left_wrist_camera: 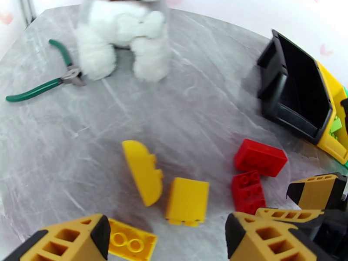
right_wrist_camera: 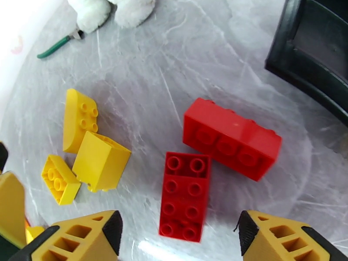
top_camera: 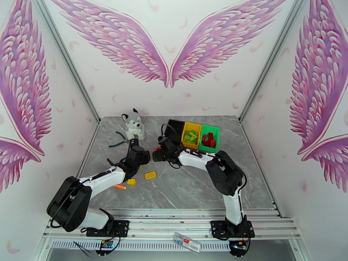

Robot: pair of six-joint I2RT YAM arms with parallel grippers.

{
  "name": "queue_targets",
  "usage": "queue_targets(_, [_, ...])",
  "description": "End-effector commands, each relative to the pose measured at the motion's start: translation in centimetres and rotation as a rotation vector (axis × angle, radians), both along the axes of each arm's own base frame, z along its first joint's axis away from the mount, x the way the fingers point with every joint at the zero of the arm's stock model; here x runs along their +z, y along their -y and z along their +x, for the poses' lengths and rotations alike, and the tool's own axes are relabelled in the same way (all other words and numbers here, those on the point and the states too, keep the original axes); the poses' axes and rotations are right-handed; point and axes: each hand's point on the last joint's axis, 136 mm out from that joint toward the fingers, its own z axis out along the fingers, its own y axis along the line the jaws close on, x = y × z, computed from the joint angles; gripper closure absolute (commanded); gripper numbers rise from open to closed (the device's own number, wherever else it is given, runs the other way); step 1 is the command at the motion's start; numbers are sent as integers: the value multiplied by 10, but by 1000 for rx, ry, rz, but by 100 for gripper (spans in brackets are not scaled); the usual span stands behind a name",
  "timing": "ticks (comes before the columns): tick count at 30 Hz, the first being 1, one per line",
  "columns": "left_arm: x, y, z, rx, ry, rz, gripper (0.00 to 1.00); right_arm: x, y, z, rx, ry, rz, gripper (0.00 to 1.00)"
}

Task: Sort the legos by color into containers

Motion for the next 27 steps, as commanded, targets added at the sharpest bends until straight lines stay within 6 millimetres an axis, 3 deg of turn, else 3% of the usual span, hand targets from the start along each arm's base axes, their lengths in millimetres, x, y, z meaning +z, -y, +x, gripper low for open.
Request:
queue_targets(1, [8,-5,-3,2,32,-59,24,-14,0,2,-3,0,-118,28])
queue_targets(9, [-3,-18,-8,15,17,-105,24,-32,-10,7,-10,5,-218,38])
queue_targets(17, [-8,-20,-10,10,9,-126,24,-38,-14,8,-11,-2,-236,56])
queue_targets(22, [-9,-14,-7,-9,11,-146,24,-26,-13,5,-12,16,-214,69])
queue_targets(27, [-6,11,0,-79,13,-174,24,9,-6,0,-21,70,-151,72])
